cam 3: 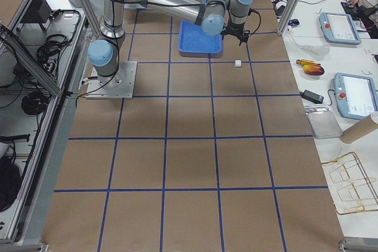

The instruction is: Assemble white blocks and place on blue tray

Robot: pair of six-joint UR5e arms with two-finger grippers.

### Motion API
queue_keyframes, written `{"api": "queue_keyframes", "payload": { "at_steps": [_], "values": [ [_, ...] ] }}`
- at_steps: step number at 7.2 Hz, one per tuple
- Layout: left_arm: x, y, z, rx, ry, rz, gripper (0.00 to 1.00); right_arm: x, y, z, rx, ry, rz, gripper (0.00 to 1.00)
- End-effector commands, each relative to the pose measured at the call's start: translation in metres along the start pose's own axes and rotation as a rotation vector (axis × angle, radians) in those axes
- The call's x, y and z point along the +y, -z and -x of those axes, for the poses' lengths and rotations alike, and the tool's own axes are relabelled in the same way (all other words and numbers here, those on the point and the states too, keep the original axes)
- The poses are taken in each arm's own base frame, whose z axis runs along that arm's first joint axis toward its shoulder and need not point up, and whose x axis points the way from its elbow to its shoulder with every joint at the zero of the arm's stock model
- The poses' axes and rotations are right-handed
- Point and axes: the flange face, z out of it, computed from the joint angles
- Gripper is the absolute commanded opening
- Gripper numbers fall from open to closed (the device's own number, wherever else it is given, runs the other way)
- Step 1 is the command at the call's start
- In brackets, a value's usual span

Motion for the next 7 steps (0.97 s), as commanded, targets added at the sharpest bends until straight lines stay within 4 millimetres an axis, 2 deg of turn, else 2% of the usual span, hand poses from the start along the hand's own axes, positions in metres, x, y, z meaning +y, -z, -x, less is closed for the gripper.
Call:
{"api": "queue_keyframes", "payload": {
  "at_steps": [1,2,3,5,6,7],
  "values": [
    [-0.007,-0.040,0.011,-0.024,-0.053,0.066,1.00,0.028,-0.035,-0.036,0.018,0.135,-0.119,1.00],
    [-0.005,-0.060,0.017,-0.015,-0.064,0.098,1.00,0.044,-0.058,-0.046,-0.014,0.159,-0.223,1.00],
    [-0.001,-0.065,0.031,-0.009,-0.043,0.105,1.00,0.060,-0.083,-0.058,-0.040,0.186,-0.285,1.00],
    [-0.005,-0.077,0.036,-0.010,-0.023,0.101,0.98,0.066,-0.114,-0.059,-0.087,0.182,-0.317,1.00],
    [-0.005,-0.081,0.036,-0.007,0.001,0.102,0.97,0.068,-0.138,-0.060,-0.126,0.160,-0.361,1.00],
    [-0.006,-0.084,0.036,-0.003,0.014,0.103,0.92,0.070,-0.146,-0.061,-0.131,0.159,-0.362,1.00]
  ]
}}
